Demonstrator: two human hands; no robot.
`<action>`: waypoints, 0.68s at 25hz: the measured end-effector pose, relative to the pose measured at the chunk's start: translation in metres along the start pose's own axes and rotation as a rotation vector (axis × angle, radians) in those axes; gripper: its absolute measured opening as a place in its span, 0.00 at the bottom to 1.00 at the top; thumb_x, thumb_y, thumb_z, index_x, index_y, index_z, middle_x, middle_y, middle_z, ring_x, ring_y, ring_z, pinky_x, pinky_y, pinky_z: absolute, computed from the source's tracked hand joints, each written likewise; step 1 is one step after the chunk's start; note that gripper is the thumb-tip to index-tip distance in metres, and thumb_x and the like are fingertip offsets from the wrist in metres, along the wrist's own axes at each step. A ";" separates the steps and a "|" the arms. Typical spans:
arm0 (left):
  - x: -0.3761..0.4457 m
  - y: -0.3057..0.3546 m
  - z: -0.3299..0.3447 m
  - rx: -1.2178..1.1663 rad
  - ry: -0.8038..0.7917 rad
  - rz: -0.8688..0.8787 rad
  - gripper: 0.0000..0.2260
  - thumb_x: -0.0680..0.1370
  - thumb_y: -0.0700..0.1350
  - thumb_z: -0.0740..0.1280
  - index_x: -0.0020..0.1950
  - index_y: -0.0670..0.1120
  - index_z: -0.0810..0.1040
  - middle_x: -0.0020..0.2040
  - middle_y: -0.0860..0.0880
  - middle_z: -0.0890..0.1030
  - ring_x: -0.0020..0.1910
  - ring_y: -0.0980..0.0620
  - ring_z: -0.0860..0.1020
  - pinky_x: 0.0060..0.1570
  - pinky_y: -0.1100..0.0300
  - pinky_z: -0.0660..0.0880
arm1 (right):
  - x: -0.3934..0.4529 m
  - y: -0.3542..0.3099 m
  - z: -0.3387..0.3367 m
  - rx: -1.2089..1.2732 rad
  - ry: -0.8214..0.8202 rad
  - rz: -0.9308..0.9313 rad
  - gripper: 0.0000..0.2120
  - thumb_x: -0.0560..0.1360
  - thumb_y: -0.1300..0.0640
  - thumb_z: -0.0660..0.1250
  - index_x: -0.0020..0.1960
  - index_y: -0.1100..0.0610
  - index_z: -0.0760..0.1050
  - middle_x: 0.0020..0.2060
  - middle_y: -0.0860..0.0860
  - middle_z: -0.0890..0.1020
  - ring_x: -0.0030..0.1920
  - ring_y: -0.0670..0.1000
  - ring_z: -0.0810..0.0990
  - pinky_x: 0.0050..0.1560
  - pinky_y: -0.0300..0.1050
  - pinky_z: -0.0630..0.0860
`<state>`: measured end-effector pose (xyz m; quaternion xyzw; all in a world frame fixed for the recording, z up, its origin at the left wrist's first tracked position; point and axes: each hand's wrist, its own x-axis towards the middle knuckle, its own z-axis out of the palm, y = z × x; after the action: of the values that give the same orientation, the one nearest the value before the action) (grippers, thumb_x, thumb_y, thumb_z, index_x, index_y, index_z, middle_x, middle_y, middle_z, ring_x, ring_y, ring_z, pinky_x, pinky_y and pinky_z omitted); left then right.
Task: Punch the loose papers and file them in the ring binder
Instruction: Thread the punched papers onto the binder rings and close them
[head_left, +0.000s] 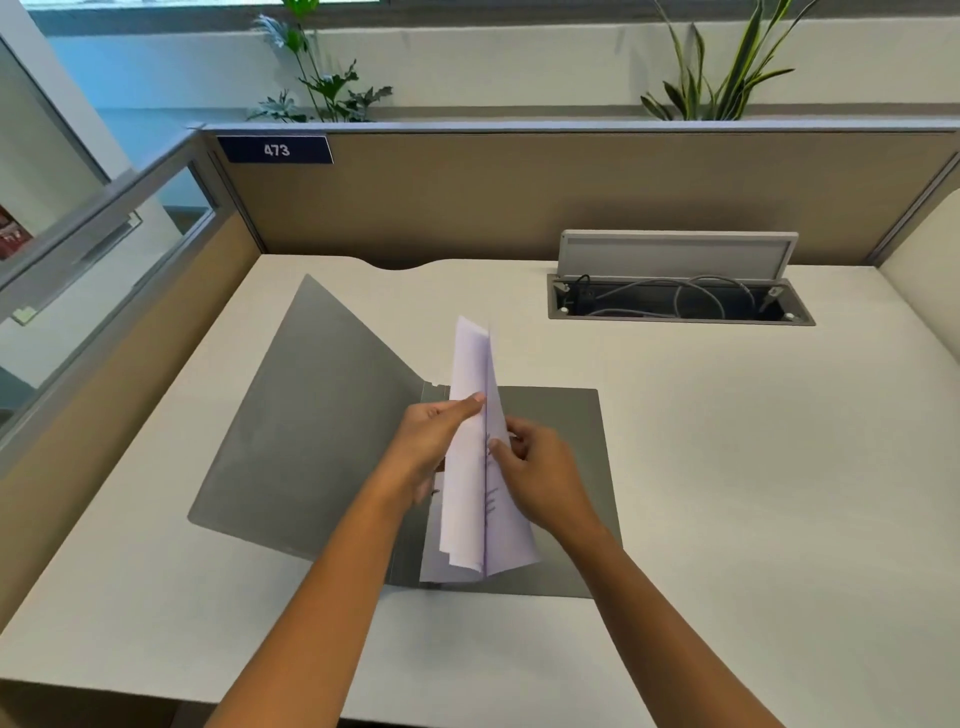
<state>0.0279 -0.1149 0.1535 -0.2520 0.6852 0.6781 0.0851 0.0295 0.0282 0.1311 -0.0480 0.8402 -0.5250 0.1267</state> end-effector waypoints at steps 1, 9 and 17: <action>0.001 -0.006 0.003 -0.056 -0.001 -0.024 0.13 0.74 0.52 0.74 0.51 0.44 0.86 0.50 0.43 0.87 0.51 0.42 0.84 0.58 0.44 0.78 | -0.001 0.000 0.002 0.018 -0.014 -0.004 0.19 0.79 0.49 0.66 0.68 0.55 0.75 0.59 0.50 0.83 0.52 0.50 0.84 0.55 0.46 0.82; 0.011 -0.046 0.003 -0.342 -0.076 -0.128 0.21 0.67 0.52 0.75 0.56 0.41 0.84 0.55 0.40 0.85 0.54 0.38 0.82 0.61 0.43 0.78 | 0.000 0.020 -0.001 0.045 -0.022 0.028 0.27 0.73 0.44 0.73 0.69 0.53 0.74 0.65 0.49 0.79 0.54 0.44 0.79 0.57 0.41 0.78; 0.020 -0.056 0.007 -0.374 -0.029 -0.163 0.13 0.76 0.43 0.72 0.56 0.36 0.82 0.54 0.37 0.84 0.51 0.40 0.81 0.56 0.46 0.80 | 0.012 0.046 -0.005 0.095 0.023 0.101 0.19 0.77 0.50 0.69 0.65 0.55 0.76 0.60 0.51 0.82 0.54 0.49 0.82 0.53 0.45 0.82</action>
<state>0.0353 -0.1102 0.0947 -0.3081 0.5235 0.7879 0.1013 0.0193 0.0508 0.0905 0.0066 0.8170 -0.5578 0.1457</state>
